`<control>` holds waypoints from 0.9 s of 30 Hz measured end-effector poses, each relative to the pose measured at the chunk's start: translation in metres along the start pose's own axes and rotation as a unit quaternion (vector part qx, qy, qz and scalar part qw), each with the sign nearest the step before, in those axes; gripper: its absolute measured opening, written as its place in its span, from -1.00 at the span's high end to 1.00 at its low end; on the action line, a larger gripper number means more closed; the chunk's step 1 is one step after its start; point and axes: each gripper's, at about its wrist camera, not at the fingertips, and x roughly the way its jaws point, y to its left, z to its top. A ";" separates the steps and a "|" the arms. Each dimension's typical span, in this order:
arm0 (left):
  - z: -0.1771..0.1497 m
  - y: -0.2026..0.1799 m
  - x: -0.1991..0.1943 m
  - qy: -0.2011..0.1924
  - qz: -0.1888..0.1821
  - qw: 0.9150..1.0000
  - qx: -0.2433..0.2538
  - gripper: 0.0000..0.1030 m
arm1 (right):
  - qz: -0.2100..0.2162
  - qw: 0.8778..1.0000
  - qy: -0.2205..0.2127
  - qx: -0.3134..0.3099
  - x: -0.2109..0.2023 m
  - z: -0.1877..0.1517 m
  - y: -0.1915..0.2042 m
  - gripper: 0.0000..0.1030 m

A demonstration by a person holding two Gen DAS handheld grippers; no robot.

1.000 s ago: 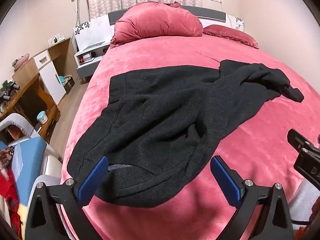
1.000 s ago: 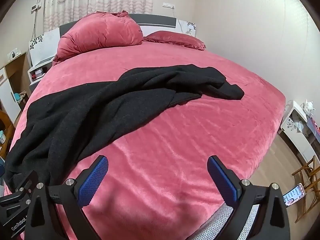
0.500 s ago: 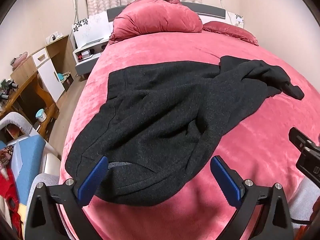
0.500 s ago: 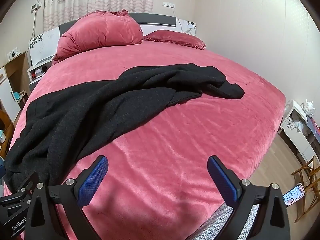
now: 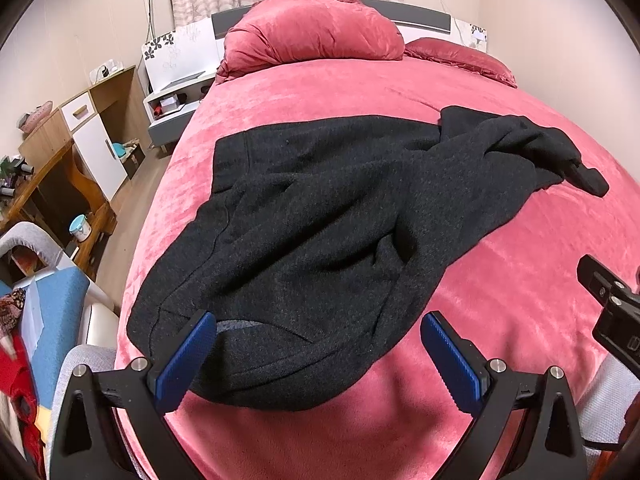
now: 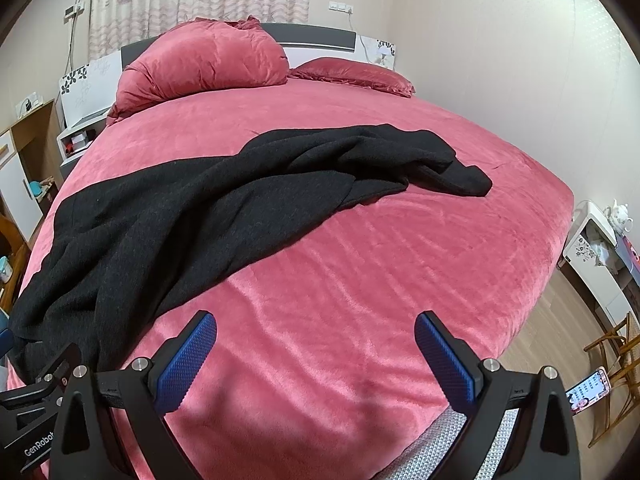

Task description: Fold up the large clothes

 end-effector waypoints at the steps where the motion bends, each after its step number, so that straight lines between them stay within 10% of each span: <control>1: 0.000 0.000 0.001 0.001 0.000 1.000 0.000 -0.99 | 0.000 1.000 0.000 0.000 0.001 0.000 -0.001 -0.96; 27: -0.001 0.003 0.020 0.032 -0.007 0.999 0.002 -0.99 | 0.009 1.000 0.026 -0.002 0.013 -0.006 0.002 -0.96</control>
